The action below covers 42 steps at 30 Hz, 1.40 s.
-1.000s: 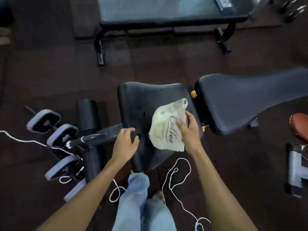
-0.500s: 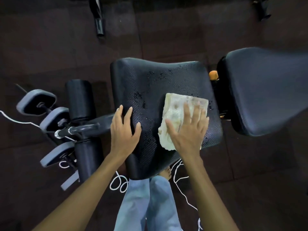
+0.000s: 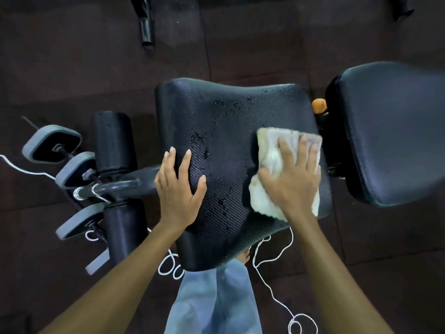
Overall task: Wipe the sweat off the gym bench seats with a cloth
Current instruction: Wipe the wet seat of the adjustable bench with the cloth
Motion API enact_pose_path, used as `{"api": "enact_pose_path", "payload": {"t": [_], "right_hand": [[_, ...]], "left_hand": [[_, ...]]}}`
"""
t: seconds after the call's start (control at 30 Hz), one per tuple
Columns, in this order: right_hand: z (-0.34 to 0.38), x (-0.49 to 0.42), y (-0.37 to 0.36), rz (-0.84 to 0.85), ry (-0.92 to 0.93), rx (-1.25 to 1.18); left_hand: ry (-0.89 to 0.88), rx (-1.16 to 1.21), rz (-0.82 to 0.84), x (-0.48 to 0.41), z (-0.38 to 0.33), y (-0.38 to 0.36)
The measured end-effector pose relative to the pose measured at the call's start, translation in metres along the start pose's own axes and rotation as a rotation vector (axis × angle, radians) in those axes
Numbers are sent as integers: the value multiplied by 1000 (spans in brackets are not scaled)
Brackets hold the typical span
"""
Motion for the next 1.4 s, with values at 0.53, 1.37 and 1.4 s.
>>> {"api": "enact_pose_path", "payload": {"t": [0.53, 1.37, 1.4], "right_hand": [[-36, -6, 10, -35, -59, 45], [28, 25, -16, 87, 347, 136], [12, 37, -13, 102, 367, 135]], "left_hand": [[27, 50, -35, -1, 2, -1], [40, 73, -41, -1, 1, 1], [37, 75, -40, -1, 2, 0]]}}
Point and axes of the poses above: each hand's wrist, its own x-axis away from the middle knuckle, its own y-axis out of the back of the hand, z = x × y, the point moved 6 cm from there along -x, towards the middle knuckle, and after that the axes turned 7 degrees about -x, right-handed, at the moved point
